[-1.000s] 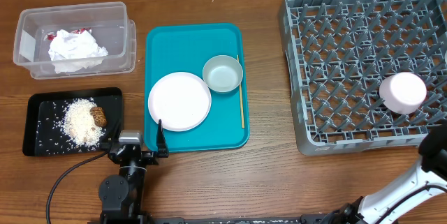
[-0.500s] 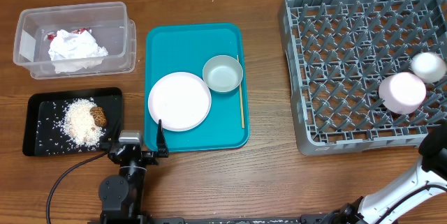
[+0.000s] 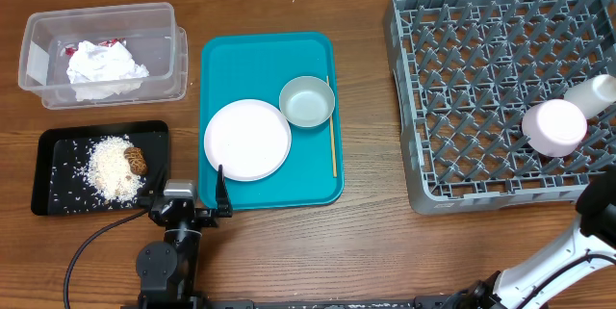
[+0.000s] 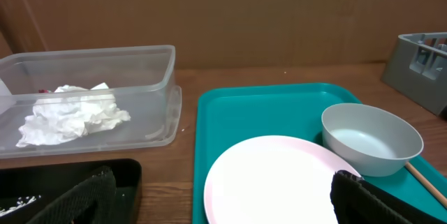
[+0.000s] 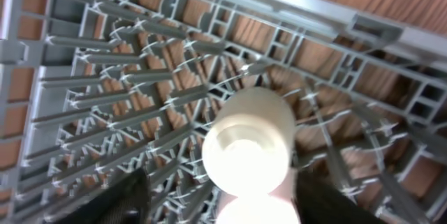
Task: Sort waste into correct bins and load items into the dishwasher
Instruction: 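Carry the white cup right and place it in the rack's corner, then move the right gripper back and grasp the grey bowl's rim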
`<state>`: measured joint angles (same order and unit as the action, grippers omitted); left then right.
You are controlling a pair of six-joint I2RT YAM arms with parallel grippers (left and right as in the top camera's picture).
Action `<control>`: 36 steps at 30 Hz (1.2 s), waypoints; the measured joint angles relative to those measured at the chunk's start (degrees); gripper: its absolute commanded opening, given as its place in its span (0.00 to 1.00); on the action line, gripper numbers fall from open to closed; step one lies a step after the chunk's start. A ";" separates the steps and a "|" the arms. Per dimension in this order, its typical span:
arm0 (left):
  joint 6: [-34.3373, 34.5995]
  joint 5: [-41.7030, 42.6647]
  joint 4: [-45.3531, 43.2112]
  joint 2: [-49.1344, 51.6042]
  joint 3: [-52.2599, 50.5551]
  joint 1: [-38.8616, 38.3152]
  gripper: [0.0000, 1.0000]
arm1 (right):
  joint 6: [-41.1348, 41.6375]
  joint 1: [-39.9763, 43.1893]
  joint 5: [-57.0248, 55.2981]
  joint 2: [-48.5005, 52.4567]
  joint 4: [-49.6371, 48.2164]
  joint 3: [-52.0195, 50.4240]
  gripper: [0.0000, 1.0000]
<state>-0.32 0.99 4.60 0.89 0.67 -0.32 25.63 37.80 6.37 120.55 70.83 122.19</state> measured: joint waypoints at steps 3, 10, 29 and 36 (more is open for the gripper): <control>0.00 0.00 0.02 0.00 0.00 0.00 1.00 | -0.35 -1.86 0.76 0.00 0.20 0.00 0.24; 0.00 0.00 0.02 0.00 0.00 0.00 1.00 | -1.77 -12.68 6.78 0.00 1.18 0.00 0.14; 0.00 0.00 0.00 0.00 0.00 0.00 1.00 | -3.48 -60.13 3.10 0.26 -7.28 0.00 0.77; 0.00 0.00 0.00 0.00 0.00 0.00 1.00 | 0.24 -71.89 -4.90 5.22 -12.87 -0.55 0.74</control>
<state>-0.32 0.99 4.60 0.89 0.67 -0.32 25.87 -34.09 1.48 125.78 57.95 121.64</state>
